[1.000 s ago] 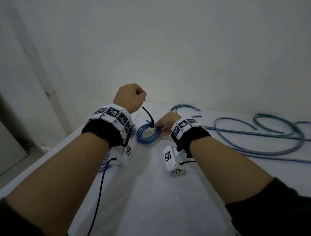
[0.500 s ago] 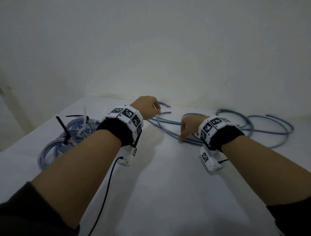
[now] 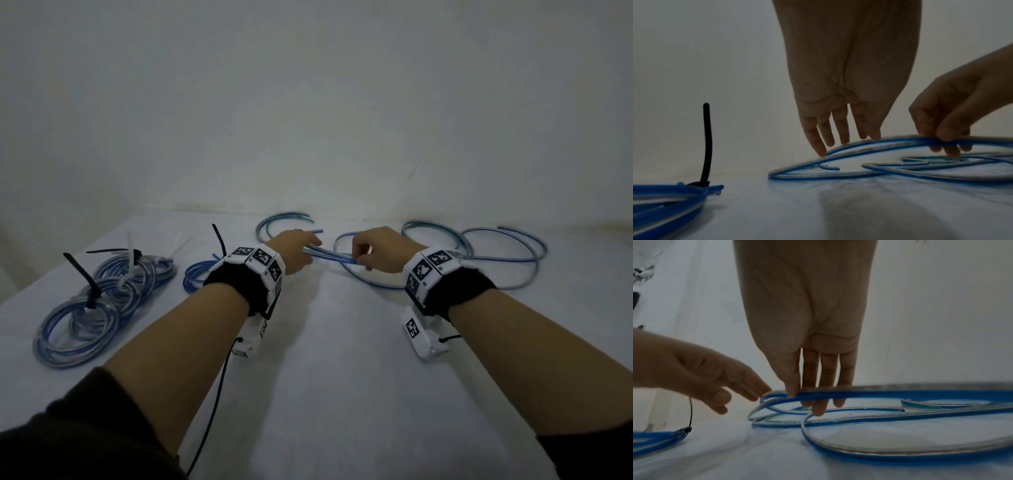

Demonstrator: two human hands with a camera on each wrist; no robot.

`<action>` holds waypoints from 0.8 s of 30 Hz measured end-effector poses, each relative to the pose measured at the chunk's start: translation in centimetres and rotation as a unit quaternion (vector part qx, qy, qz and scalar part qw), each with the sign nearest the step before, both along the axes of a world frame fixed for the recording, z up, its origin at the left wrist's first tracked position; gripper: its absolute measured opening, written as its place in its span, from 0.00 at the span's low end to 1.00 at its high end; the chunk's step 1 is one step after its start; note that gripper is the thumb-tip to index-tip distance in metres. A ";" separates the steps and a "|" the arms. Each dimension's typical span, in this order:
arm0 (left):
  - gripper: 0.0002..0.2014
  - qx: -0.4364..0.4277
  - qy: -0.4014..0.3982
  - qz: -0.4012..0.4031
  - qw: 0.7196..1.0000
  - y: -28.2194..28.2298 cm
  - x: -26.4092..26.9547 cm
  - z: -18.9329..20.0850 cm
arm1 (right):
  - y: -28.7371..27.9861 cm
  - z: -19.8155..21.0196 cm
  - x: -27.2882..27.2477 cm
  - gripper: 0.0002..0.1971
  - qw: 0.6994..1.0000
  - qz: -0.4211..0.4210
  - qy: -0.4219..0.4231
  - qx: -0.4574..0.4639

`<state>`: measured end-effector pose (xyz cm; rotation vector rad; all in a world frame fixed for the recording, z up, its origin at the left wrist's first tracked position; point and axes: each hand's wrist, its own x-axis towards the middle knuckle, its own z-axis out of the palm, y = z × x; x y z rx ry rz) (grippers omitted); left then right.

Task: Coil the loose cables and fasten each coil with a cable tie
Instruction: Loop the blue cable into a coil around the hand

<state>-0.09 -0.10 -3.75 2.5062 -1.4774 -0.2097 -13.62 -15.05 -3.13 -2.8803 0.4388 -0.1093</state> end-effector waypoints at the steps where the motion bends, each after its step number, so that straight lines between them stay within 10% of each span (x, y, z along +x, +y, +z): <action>1: 0.21 -0.008 -0.006 0.001 1.000 -0.2 0.0 0.0 | -0.2 0.2 -0.4 0.04 0.999 -0.007 -0.028 0.032; 20: 0.11 -0.144 0.026 -0.008 0.989 -2.0 -3.1 2.2 | -2.5 4.2 -5.6 0.04 0.831 -0.101 -0.510 0.197; 24: 0.10 -0.211 0.227 0.015 0.951 -1.7 -3.4 2.0 | -2.8 4.0 -6.3 0.03 0.824 -0.144 -0.514 0.193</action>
